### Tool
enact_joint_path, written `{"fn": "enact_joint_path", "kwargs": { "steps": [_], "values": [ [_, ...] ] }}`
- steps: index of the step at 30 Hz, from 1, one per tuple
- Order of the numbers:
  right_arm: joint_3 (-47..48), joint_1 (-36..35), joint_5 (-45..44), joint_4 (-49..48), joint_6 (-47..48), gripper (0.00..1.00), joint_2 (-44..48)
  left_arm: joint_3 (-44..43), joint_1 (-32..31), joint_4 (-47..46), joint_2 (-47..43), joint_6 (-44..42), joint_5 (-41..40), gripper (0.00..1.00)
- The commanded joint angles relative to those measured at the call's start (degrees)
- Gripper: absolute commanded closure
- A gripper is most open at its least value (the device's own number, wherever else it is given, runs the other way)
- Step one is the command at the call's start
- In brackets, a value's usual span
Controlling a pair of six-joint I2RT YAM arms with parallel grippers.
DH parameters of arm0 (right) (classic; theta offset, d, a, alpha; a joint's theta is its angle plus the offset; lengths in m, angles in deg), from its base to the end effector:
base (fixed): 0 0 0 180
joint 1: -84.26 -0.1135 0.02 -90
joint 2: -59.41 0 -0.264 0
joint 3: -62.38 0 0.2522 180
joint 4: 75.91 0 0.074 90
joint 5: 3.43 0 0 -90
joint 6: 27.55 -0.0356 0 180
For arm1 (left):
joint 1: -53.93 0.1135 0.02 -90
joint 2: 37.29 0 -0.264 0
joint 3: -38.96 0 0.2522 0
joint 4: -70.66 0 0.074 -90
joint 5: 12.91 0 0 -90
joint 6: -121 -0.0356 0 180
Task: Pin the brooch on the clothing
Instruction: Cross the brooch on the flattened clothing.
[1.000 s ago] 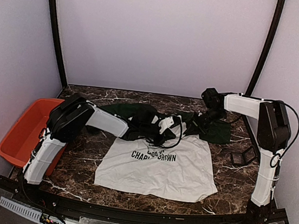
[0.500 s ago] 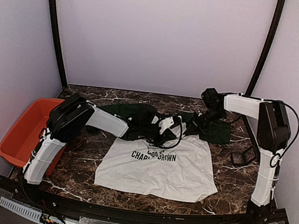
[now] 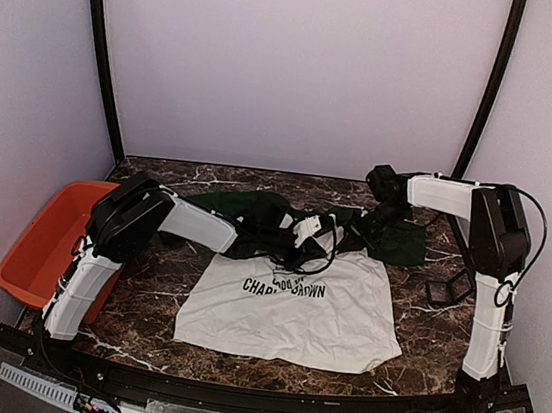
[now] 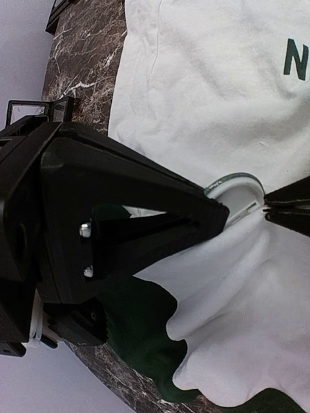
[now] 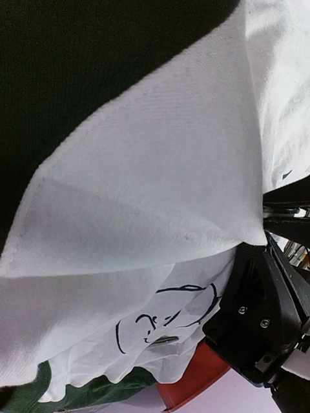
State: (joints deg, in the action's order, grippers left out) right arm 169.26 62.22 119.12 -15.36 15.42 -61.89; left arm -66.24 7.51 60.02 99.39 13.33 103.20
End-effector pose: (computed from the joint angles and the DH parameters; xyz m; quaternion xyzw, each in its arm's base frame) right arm 0.3899 0.1785 0.1758 -0.1701 -0.9371 -0.3001 0.0541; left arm 0.3514 -0.3920 0.1252 0.5342 0.6118 -0.3174 0.4894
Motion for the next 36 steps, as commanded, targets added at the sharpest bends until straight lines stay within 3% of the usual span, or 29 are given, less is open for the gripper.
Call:
{"fn": "enact_joint_path", "kwargs": {
  "steps": [1,8,28,36],
  "values": [
    [1.9,-0.4,-0.6,0.4,0.4,1.0,-0.6,0.7,-0.4,-0.9,-3.7,0.5,0.6,0.99],
    [0.0,-0.1,-3.8,2.3,0.5,1.0,4.1,-0.2,-0.4,1.5,-3.4,-0.6,-6.7,0.99],
    [2.0,-1.3,-4.0,1.5,-0.7,1.0,0.4,0.7,-0.5,0.0,-3.6,0.3,-1.4,0.99],
    [1.7,-1.3,-3.7,1.4,-0.7,1.0,1.0,0.5,-0.5,0.3,-3.6,0.4,-3.8,0.99]
  ]
}}
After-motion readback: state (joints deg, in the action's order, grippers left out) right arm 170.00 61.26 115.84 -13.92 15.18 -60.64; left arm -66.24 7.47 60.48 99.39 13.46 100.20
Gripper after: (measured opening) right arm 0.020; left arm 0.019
